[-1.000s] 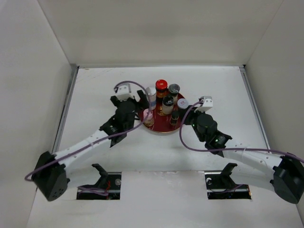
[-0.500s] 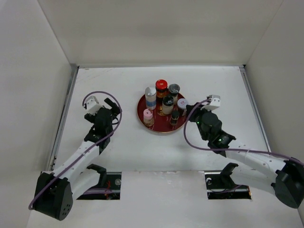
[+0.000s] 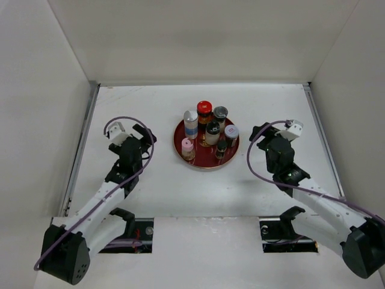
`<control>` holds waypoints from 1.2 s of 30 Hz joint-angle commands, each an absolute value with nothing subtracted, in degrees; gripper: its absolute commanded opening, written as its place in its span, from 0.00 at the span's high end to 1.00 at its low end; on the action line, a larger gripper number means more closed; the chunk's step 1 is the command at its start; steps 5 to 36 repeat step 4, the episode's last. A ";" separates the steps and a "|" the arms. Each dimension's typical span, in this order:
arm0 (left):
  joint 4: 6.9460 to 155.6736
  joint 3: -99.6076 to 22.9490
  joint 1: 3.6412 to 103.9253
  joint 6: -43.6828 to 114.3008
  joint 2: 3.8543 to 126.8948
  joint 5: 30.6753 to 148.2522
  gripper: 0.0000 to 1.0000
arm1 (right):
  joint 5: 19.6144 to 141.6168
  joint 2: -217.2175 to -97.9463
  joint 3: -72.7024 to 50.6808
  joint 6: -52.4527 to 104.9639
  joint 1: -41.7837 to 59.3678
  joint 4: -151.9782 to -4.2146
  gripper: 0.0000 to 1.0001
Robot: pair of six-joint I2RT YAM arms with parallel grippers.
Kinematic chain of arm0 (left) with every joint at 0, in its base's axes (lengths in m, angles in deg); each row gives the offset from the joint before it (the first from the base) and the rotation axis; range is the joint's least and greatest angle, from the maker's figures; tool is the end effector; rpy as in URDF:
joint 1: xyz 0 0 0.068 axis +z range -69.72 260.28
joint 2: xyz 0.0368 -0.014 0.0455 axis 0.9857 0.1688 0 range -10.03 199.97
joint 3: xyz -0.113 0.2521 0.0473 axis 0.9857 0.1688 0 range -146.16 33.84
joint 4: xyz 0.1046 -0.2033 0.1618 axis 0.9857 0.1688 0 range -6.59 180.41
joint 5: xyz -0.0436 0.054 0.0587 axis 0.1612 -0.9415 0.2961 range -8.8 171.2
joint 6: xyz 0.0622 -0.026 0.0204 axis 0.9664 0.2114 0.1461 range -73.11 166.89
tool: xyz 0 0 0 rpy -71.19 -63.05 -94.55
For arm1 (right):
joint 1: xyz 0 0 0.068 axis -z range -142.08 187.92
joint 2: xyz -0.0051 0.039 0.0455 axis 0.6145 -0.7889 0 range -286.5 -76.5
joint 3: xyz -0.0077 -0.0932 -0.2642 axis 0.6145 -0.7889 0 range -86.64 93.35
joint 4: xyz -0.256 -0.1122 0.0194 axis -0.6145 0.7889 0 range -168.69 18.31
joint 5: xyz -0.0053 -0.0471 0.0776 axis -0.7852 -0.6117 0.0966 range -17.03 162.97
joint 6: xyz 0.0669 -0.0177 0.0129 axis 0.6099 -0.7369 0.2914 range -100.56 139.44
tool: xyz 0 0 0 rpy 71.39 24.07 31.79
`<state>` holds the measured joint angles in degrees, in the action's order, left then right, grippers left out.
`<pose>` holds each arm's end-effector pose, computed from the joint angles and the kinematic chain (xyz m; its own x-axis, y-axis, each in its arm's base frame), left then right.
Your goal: Organize the condiment bottles
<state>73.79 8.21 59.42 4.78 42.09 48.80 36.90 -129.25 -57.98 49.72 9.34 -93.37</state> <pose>0.2299 -0.0546 0.2279 -0.0815 -0.5748 -0.8142 -0.3142 0.7901 -0.5263 0.2276 0.0854 0.2567 -0.0616 0.4305 -0.9005 0.1791 0.8923 0.4144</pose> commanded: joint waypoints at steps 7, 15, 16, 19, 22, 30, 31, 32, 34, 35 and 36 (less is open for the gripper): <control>71.91 9.84 58.01 3.74 38.05 50.00 0.00 | 35.97 -127.39 -52.99 47.22 6.60 -88.81 0.19; 71.91 9.84 58.01 3.74 38.05 50.00 0.00 | 35.97 -127.39 -52.99 47.22 6.60 -88.81 0.19; 71.91 9.84 58.01 3.74 38.05 50.00 0.00 | 35.97 -127.39 -52.99 47.22 6.60 -88.81 0.19; 71.91 9.84 58.01 3.74 38.05 50.00 0.00 | 35.97 -127.39 -52.99 47.22 6.60 -88.81 0.19; 71.91 9.84 58.01 3.74 38.05 50.00 0.00 | 35.97 -127.39 -52.99 47.22 6.60 -88.81 0.19; 71.91 9.84 58.01 3.74 38.05 50.00 0.00 | 35.97 -127.39 -52.99 47.22 6.60 -88.81 0.19; 71.91 9.84 58.01 3.74 38.05 50.00 0.00 | 35.97 -127.39 -52.99 47.22 6.60 -88.81 0.19; 71.91 9.84 58.01 3.74 38.05 50.00 0.00 | 35.97 -127.39 -52.99 47.22 6.60 -88.81 0.19; 71.91 9.84 58.01 3.74 38.05 50.00 0.00 | 35.97 -127.39 -52.99 47.22 6.60 -88.81 0.19; 71.91 9.84 58.01 3.74 38.05 50.00 0.00 | 35.97 -127.39 -52.99 47.22 6.60 -88.81 0.19; 71.91 9.84 58.01 3.74 38.05 50.00 0.00 | 35.97 -127.39 -52.99 47.22 6.60 -88.81 0.19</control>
